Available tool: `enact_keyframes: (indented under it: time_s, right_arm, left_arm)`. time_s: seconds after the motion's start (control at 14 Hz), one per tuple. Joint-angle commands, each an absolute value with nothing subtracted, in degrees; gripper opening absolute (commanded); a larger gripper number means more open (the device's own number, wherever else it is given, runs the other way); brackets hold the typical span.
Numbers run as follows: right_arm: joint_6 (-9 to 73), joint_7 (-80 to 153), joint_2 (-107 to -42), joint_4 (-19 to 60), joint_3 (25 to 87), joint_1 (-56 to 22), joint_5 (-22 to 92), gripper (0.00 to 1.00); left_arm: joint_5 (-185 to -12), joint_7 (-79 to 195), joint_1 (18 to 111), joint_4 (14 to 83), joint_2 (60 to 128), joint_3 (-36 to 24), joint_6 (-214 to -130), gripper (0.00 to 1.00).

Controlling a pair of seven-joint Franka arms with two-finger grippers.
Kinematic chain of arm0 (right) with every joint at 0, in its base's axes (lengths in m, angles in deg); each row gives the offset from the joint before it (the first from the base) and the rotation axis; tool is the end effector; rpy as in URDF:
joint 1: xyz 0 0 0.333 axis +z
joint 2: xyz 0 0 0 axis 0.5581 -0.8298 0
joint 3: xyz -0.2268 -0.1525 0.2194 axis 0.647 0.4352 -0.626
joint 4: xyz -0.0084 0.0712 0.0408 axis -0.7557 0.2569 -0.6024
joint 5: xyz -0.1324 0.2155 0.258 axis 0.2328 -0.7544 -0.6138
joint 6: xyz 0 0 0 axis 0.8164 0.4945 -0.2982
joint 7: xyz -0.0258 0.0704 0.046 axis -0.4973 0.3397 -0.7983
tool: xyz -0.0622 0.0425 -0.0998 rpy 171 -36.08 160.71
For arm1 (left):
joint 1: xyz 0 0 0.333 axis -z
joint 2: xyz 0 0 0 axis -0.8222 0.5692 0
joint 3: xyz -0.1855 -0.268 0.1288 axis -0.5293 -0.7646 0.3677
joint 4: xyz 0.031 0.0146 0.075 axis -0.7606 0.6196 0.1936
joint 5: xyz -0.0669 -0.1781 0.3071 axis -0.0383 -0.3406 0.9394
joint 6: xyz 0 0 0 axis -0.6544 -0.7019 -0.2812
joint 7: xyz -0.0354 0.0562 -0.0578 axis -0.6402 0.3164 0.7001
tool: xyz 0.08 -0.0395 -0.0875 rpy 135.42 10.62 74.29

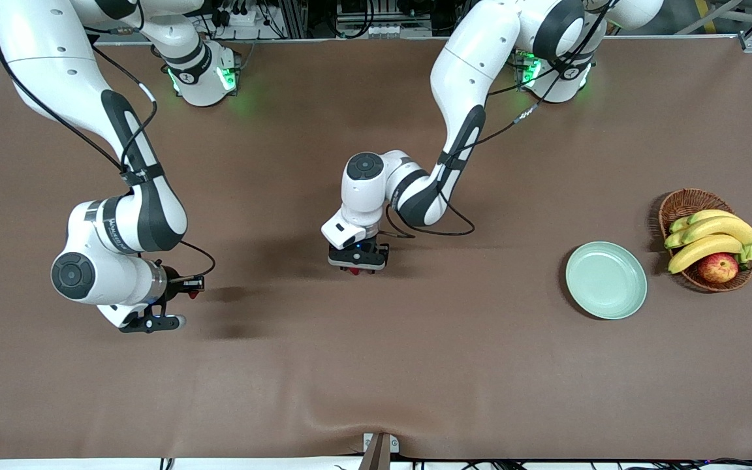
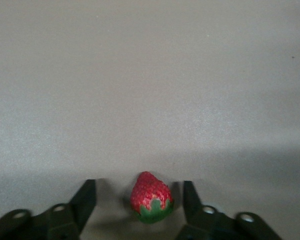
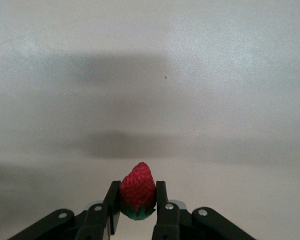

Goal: Collect all strawberries into plate
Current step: 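Grasp the middle strawberry with the left gripper while the right gripper grasps another, then drop the strawberry on the plate while the right gripper sets another mid-table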

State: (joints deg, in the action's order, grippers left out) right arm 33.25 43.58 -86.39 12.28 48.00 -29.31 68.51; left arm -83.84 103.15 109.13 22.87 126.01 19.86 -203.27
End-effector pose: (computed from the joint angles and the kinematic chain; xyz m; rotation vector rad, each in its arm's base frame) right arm 0.6656 0.0838 0.2982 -3.0652 -0.0879 0.2501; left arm 0.5164 -0.5825 0.1886 2.9915 -0.0964 0.4869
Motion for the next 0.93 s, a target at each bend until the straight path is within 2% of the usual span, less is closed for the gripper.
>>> enact_keyframes:
  time_s: [0.0,0.29,0.43,0.86]
  right_arm:
    - [32.5,44.3,-85.7,12.4,47.7,-29.5,67.8,0.00]
    - [32.5,44.3,-85.7,12.4,47.7,-29.5,67.8,0.00]
    - [32.5,44.3,-85.7,12.4,47.7,-29.5,67.8,0.00]
    - [32.5,44.5,-85.8,12.4,46.5,-27.3,65.0,0.00]
  left_arm:
    - [-82.2,108.4,109.9,20.8,127.3,21.0,-203.7,0.00]
    - [-82.3,109.9,109.8,21.0,126.3,20.9,-203.5,0.00]
    - [-83.0,110.0,109.5,21.3,123.6,20.8,-202.0,0.00]
    - [-85.6,110.0,99.0,21.5,114.1,20.8,-185.2,0.00]
